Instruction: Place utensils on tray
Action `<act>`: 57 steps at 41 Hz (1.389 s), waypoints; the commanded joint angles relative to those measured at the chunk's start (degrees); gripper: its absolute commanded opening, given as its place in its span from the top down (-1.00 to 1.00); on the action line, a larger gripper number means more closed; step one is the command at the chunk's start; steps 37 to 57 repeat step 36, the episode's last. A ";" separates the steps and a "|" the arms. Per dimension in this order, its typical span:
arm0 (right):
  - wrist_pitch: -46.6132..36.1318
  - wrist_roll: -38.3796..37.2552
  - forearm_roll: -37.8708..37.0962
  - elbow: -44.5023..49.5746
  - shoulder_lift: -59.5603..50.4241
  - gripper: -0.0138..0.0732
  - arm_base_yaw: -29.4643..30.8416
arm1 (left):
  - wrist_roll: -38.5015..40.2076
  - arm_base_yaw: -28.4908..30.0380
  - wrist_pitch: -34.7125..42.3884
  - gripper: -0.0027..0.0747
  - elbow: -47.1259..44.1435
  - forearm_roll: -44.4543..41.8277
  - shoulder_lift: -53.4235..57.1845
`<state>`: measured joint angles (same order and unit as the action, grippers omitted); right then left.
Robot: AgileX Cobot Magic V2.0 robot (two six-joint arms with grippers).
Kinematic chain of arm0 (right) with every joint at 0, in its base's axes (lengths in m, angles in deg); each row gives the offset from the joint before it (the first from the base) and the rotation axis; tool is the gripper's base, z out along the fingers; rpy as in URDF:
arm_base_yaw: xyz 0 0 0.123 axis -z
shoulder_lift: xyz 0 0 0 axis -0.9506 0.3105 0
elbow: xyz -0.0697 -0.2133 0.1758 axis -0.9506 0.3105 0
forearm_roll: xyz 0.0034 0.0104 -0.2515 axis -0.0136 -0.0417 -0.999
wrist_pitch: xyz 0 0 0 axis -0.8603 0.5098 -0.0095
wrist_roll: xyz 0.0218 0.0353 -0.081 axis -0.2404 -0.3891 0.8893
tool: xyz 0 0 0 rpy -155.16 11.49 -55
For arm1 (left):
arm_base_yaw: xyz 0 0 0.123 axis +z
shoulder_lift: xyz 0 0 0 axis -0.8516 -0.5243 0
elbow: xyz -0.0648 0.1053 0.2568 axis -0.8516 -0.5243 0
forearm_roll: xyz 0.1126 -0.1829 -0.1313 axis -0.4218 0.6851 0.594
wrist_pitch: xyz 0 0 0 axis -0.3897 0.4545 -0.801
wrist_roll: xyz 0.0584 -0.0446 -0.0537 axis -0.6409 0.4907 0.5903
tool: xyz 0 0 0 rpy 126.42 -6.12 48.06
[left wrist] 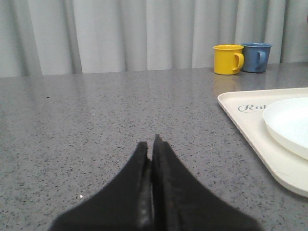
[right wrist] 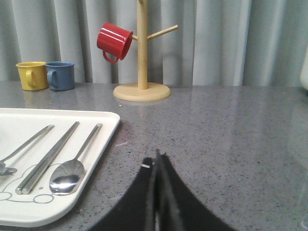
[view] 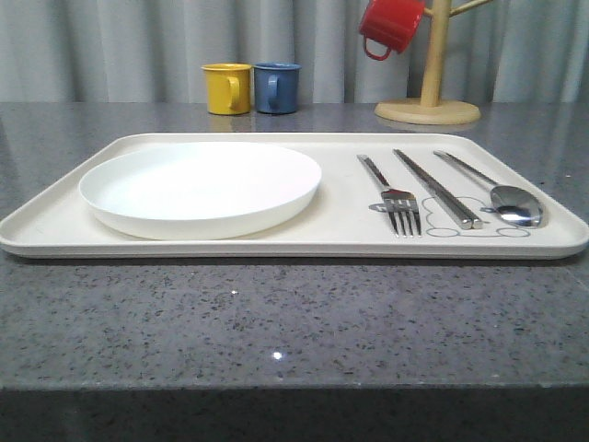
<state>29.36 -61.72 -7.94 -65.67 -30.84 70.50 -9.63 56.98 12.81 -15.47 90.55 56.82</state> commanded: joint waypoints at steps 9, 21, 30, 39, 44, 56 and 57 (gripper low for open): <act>-4.61 0.49 0.06 -0.06 -1.10 0.84 1.96 | 0.05 -0.10 4.82 0.98 0.03 0.49 1.25; -4.61 0.49 0.06 -0.06 -0.99 0.84 1.96 | 0.05 -0.10 4.82 0.98 0.03 0.49 1.25; -4.61 0.49 0.06 -0.06 -0.99 0.84 1.96 | 0.05 -0.10 4.82 0.98 0.03 0.49 1.25; -4.61 0.49 0.06 -0.06 -0.99 0.84 1.96 | 0.05 -0.10 4.82 0.98 0.03 0.49 1.25; -4.61 0.49 0.06 -0.06 -0.99 0.84 1.96 | 0.05 -0.10 4.82 0.98 0.03 0.49 1.25; -4.61 0.49 0.06 -0.06 -0.99 0.84 1.96 | 0.05 -0.10 4.82 0.98 0.03 0.49 1.25; -4.61 0.49 0.06 -0.06 -0.99 0.84 1.96 | 0.05 -0.10 4.82 0.98 0.03 0.49 1.25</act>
